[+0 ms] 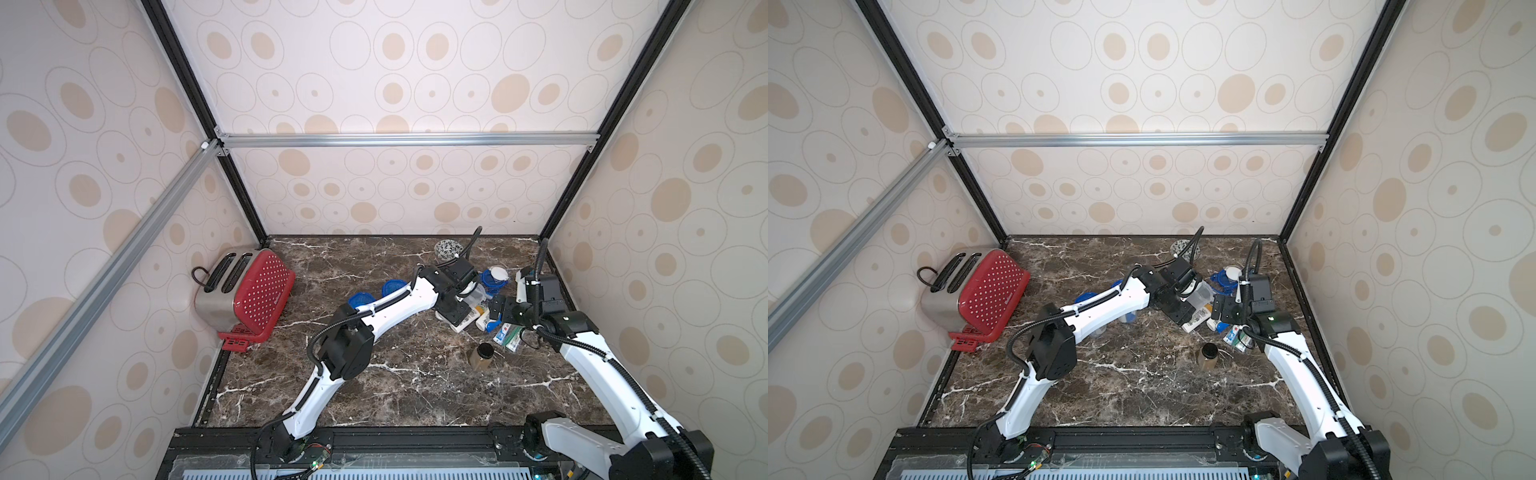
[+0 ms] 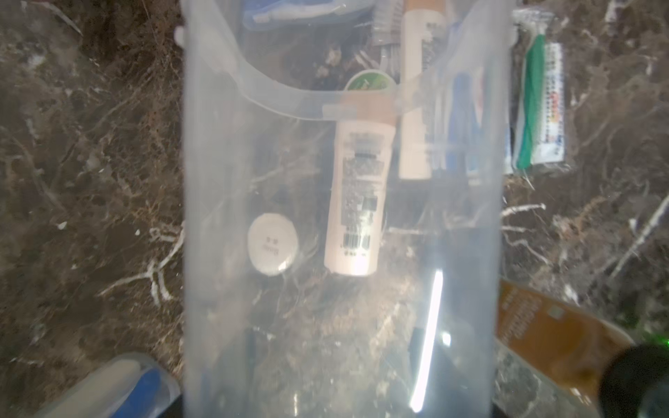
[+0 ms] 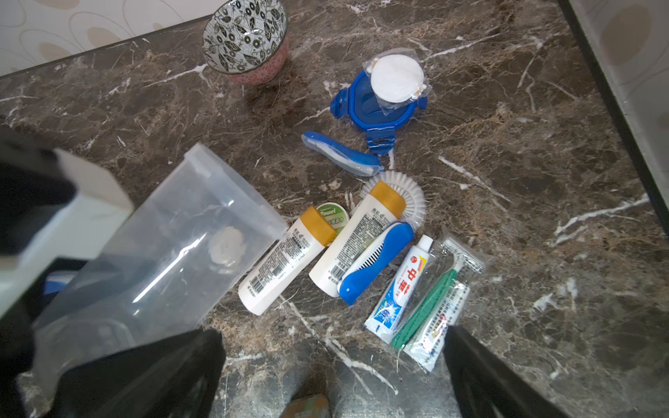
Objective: Take out toiletry kits
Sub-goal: Place the container at the center of the board, then move the container to the center of the board.
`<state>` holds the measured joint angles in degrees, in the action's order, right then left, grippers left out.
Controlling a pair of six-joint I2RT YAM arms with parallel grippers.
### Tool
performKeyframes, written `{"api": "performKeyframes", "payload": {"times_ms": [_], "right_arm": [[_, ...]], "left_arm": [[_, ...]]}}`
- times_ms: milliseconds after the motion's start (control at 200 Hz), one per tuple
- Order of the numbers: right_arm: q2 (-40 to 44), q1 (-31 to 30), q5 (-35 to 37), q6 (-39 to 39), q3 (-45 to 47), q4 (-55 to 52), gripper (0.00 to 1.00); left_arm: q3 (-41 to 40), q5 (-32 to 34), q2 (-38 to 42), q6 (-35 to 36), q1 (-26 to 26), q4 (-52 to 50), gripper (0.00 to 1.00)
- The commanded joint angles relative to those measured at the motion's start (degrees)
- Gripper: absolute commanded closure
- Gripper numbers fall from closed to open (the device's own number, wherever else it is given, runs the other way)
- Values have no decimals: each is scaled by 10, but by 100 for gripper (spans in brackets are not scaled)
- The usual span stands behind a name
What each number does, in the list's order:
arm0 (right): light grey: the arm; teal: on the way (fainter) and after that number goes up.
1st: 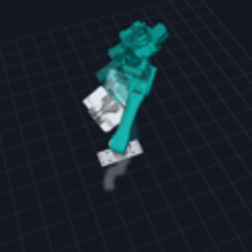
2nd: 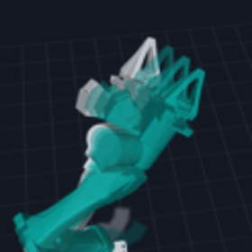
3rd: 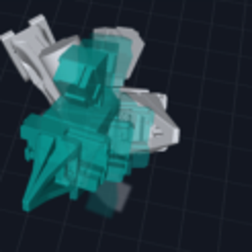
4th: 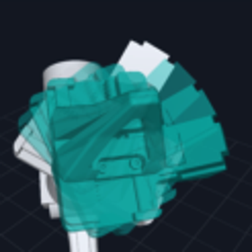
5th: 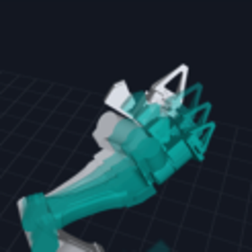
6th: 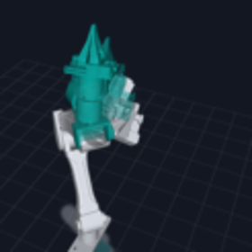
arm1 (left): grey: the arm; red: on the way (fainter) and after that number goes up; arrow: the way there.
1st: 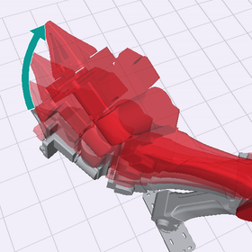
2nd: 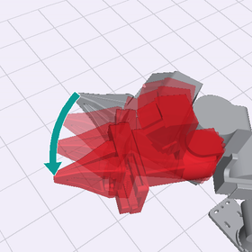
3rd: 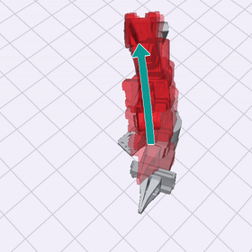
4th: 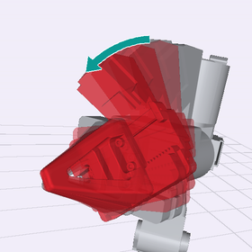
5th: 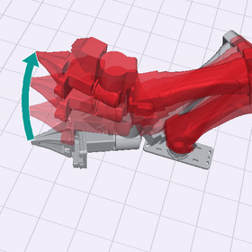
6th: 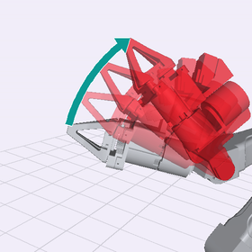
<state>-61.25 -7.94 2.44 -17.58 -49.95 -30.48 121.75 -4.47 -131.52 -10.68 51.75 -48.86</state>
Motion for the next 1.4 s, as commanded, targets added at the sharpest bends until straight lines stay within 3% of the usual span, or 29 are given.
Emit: {"api": "performKeyframes", "payload": {"times_ms": [0,195,371,446,691,811,1012,1192,1397], "right_arm": [[8,4,13,-5,6,-4,2],[2,4,5,-5,6,-5,2],[-3,4,0,-4,6,-3,1],[-6,3,-1,-4,5,-2,2],[-6,4,-1,-4,4,-3,2],[-1,4,-3,-2,5,-2,2],[4,3,-33,6,2,1,3],[16,-5,-150,19,-7,16,7],[-17,-118,-149,63,-54,12,6]], "left_arm": [[46,2,-40,-20,-13,51,66],[72,-9,-79,-26,-22,60,55],[64,-45,-74,-22,-24,61,27],[52,-59,-59,-19,-23,63,1],[1,-50,14,-13,-24,78,1],[-45,-32,87,-12,-24,98,1],[-144,52,250,0,-24,121,1],[-277,146,419,-9,-38,140,1],[-460,259,645,-42,-58,133,1]]}}
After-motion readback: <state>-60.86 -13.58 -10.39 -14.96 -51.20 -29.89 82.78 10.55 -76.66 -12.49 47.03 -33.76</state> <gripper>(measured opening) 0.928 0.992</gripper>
